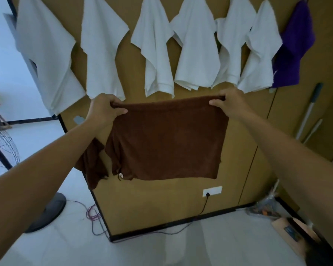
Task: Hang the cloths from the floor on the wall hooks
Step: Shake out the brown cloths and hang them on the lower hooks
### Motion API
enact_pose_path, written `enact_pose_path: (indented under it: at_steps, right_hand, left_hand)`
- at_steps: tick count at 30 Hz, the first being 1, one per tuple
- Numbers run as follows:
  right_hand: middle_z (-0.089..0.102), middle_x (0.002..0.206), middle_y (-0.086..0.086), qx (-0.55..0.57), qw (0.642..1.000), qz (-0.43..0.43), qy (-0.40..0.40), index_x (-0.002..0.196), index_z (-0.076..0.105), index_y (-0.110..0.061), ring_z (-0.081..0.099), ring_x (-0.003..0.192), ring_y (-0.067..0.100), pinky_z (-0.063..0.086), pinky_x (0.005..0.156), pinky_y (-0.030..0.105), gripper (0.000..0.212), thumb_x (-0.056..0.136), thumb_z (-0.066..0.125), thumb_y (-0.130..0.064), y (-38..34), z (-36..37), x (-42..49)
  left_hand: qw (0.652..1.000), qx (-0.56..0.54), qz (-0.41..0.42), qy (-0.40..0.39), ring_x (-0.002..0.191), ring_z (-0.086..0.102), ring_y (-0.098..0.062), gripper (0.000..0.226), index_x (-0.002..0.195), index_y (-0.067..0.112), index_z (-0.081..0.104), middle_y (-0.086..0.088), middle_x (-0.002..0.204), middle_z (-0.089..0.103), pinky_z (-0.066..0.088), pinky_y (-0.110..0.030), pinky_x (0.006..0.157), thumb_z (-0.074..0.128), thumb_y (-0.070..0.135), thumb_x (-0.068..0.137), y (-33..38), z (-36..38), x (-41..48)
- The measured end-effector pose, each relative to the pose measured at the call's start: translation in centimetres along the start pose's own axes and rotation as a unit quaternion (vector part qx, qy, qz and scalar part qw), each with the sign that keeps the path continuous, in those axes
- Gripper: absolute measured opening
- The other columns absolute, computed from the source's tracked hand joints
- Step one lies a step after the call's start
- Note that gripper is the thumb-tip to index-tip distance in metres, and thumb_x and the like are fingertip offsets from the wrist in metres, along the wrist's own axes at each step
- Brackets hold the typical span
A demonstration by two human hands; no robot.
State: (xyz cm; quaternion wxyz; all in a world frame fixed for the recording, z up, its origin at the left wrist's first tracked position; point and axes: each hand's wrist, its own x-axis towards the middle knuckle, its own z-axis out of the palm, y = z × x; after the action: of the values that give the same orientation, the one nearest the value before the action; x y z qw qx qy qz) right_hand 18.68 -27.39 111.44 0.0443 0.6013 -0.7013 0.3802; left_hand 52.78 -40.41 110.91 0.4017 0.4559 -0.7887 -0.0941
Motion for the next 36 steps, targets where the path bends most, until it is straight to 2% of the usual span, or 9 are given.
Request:
enact_pose_path:
  at_steps: [6,9,14,18,22,25,27,31,36]
  right_hand:
    - [0.053,0.070,-0.012,0.002,1.000,0.019,-0.012,0.078,0.062,-0.021,0.050,0.064,0.001,0.032,0.055,0.009,0.014,0.086,0.073,-0.025,3.7,2.8,4.9]
    - [0.061,0.082,-0.004,0.024,0.999,0.004,-0.036,0.095,0.070,-0.013,0.059,0.079,0.011,0.038,0.063,0.012,0.014,0.085,0.073,-0.023,4.8,4.3,7.0]
    - [0.057,0.077,0.000,-0.001,0.995,0.026,-0.095,0.082,0.064,-0.014,0.052,0.070,0.010,0.040,0.067,0.024,0.016,0.092,0.066,-0.026,7.2,7.5,9.5]
    - [0.046,0.075,-0.005,-0.031,0.997,0.022,-0.073,0.067,0.053,-0.019,0.043,0.067,0.006,0.033,0.063,0.014,0.029,0.093,0.064,-0.026,9.2,10.1,10.6]
    - [0.043,0.113,0.012,-0.072,0.997,-0.016,0.003,0.094,0.070,-0.008,0.045,0.102,0.026,0.041,0.091,0.037,0.022,0.089,0.068,-0.029,11.8,12.9,11.1]
    - [0.047,0.128,0.018,-0.088,0.992,-0.078,0.048,0.088,0.071,-0.004,0.045,0.118,0.037,0.039,0.099,0.046,0.020,0.088,0.070,-0.024,13.9,14.4,12.1]
    - [0.049,0.131,0.019,-0.055,0.994,-0.094,0.017,0.097,0.068,0.001,0.047,0.121,0.032,0.038,0.103,0.038,0.018,0.091,0.066,-0.017,14.6,15.2,12.9]
    - [0.060,0.101,0.008,0.022,0.991,-0.120,-0.048,0.103,0.065,-0.001,0.056,0.091,0.019,0.044,0.083,0.024,0.015,0.098,0.054,-0.010,15.5,16.5,13.8]
    - [0.062,0.105,-0.001,0.119,0.979,-0.143,-0.084,0.111,0.058,-0.007,0.058,0.096,0.006,0.040,0.081,0.004,0.019,0.098,0.047,0.002,15.9,17.6,14.6]
  left_hand:
    - [0.992,-0.120,-0.042,0.002,0.079,0.063,-0.006,0.017,0.092,0.010,0.072,0.005,0.085,0.067,0.048,-0.007,0.065,0.080,0.012,0.076,-1.4,3.1,3.1]
    - [0.997,-0.066,-0.025,0.001,0.087,0.062,-0.012,0.020,0.096,0.010,0.073,-0.001,0.094,0.068,0.045,-0.012,0.072,0.078,0.010,0.077,-3.2,4.8,5.3]
    - [0.998,0.048,0.011,-0.045,0.094,0.054,-0.018,0.028,0.104,0.010,0.072,-0.006,0.104,0.062,0.035,-0.023,0.081,0.073,0.030,0.084,-4.9,8.9,8.3]
    - [0.993,0.037,0.021,-0.106,0.094,0.051,-0.011,0.035,0.100,0.010,0.070,0.003,0.103,0.059,0.031,-0.015,0.080,0.070,0.042,0.083,-5.7,12.1,9.0]
    - [0.989,0.004,0.009,-0.149,0.086,0.047,-0.004,0.029,0.099,0.010,0.070,0.009,0.095,0.055,0.031,-0.007,0.071,0.067,0.036,0.087,-5.8,14.7,9.2]
    - [0.989,0.003,0.009,-0.146,0.087,0.049,-0.007,0.025,0.094,0.009,0.069,0.008,0.094,0.052,0.036,-0.020,0.084,0.064,0.033,0.090,-5.8,16.3,9.8]
    - [0.990,0.018,0.014,-0.142,0.094,0.052,-0.012,0.023,0.095,0.006,0.068,0.000,0.102,0.059,0.039,-0.022,0.086,0.063,0.028,0.092,-5.7,17.0,10.1]
    - [0.990,0.024,-0.015,-0.141,0.064,0.052,-0.017,0.026,0.077,-0.005,0.059,-0.019,0.074,0.061,0.037,-0.016,0.055,0.066,0.017,0.089,-5.3,18.0,10.5]
    - [0.990,0.002,-0.010,-0.138,0.073,0.049,-0.003,0.020,0.087,0.011,0.045,0.004,0.079,0.051,0.037,-0.013,0.065,0.065,0.007,0.088,-5.4,18.7,10.6]
